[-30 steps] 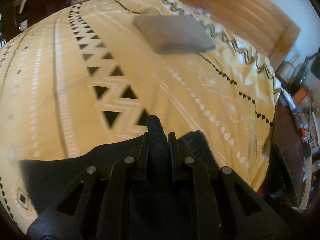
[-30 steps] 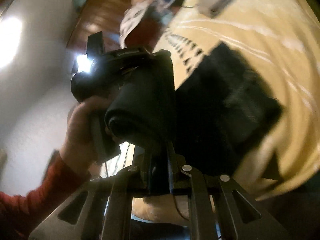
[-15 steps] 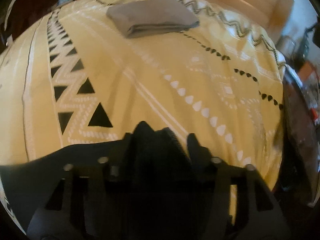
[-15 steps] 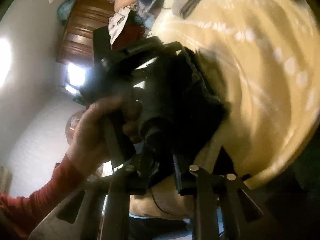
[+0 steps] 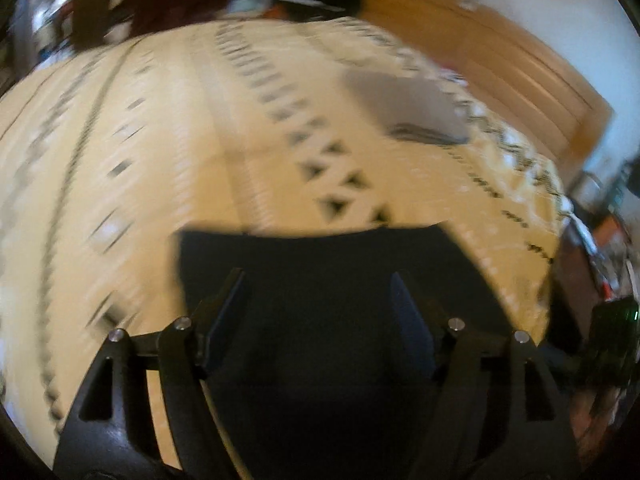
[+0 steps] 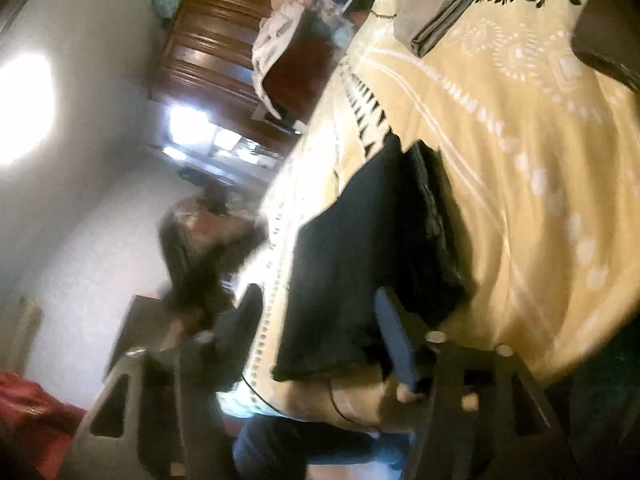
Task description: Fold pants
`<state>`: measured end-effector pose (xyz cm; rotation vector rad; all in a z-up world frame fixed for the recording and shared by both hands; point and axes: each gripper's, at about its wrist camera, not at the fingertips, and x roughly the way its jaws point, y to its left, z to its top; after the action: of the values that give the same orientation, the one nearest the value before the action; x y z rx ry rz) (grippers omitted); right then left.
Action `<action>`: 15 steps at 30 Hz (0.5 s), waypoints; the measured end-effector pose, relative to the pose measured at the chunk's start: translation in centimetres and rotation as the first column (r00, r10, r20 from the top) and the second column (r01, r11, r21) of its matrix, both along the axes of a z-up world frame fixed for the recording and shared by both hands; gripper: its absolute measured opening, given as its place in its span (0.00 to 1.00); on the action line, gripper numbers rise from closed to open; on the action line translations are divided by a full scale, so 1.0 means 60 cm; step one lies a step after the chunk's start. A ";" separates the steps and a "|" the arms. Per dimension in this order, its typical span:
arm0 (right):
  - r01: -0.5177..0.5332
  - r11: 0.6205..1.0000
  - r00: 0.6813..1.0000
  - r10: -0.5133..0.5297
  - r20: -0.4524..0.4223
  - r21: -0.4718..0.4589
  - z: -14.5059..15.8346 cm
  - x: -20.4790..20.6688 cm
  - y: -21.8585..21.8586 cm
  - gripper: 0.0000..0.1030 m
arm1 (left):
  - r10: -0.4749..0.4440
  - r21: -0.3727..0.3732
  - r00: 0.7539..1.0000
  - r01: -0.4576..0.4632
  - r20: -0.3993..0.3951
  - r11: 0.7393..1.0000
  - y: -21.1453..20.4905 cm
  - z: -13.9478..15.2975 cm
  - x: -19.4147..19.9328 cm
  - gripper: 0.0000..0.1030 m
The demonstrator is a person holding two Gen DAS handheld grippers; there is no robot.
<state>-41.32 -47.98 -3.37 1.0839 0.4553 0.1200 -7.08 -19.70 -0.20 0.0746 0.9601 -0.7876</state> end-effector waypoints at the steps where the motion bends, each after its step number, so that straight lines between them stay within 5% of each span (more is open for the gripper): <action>1: -0.008 1.000 1.000 0.008 -0.006 -0.003 -0.002 0.017 -0.012 0.70 | 0.021 0.006 1.000 -0.021 -0.013 1.000 0.015 -0.009 0.001 0.72; 6: -0.024 0.987 0.992 0.004 -0.128 -0.157 -0.007 0.126 -0.044 0.67 | 0.143 0.028 0.985 -0.141 -0.091 0.990 0.093 -0.063 0.001 0.72; 12: -0.101 0.968 0.965 0.040 -0.258 -0.230 -0.048 0.214 -0.058 0.45 | 0.153 0.033 0.985 -0.151 -0.079 0.988 0.113 -0.072 -0.007 0.72; 14: -0.097 0.960 0.966 0.028 -0.257 -0.262 -0.045 0.220 -0.056 0.19 | 0.148 0.029 0.985 -0.146 -0.087 0.989 0.111 -0.077 -0.005 0.72; 15: -0.094 0.958 0.971 0.028 -0.239 -0.271 -0.034 0.216 -0.055 0.14 | 0.144 0.026 0.985 -0.142 -0.092 0.989 0.110 -0.078 -0.004 0.72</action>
<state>-28.34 -51.29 -5.44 0.8067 0.6968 -0.0188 -7.35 -13.07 -4.88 -0.0147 1.0496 -0.6537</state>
